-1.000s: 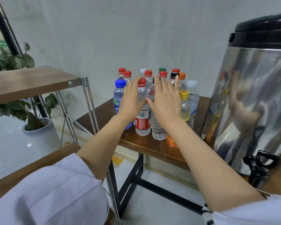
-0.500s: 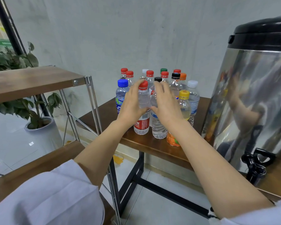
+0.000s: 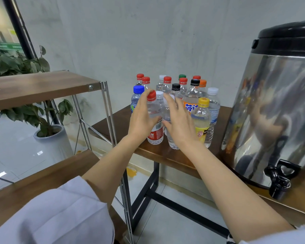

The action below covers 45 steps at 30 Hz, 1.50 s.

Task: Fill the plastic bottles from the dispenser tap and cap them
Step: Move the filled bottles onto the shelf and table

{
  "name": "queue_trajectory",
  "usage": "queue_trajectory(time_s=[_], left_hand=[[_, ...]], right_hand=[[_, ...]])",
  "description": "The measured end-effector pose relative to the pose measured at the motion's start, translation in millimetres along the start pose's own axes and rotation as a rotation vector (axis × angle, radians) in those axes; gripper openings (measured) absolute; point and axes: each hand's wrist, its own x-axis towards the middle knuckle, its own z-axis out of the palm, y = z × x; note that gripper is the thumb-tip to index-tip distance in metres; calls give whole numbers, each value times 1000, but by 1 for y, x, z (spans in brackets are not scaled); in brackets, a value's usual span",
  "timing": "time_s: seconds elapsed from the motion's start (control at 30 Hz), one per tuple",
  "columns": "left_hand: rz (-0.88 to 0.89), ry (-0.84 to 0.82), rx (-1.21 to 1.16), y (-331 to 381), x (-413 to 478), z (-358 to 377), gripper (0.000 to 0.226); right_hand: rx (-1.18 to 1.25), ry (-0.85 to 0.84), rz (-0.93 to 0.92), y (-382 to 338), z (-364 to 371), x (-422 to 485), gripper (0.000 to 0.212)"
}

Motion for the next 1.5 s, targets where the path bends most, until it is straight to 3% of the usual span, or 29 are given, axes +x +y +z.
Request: queue_trajectory(time_s=[0.33,0.67,1.0,1.23,1.5], left_hand=[[2,100,76,31,-63,-54,86],[-128,138,246,10,-141,-162,83],[-400,265,392,-39,-189,-249,82],[-524,338,507,-86,-199,-280,82],[-601,439,553,-126,-192,-295,87]], right_hand=[[125,80,-83,-34,-7,-44,84],[385,-83,-210,-136,14,-84,81],[628,-339,-291,-231,90,-87,81],[770,-554,-258,-271,139,-79,79],[839,-595,-293,-298,197,-59,77]])
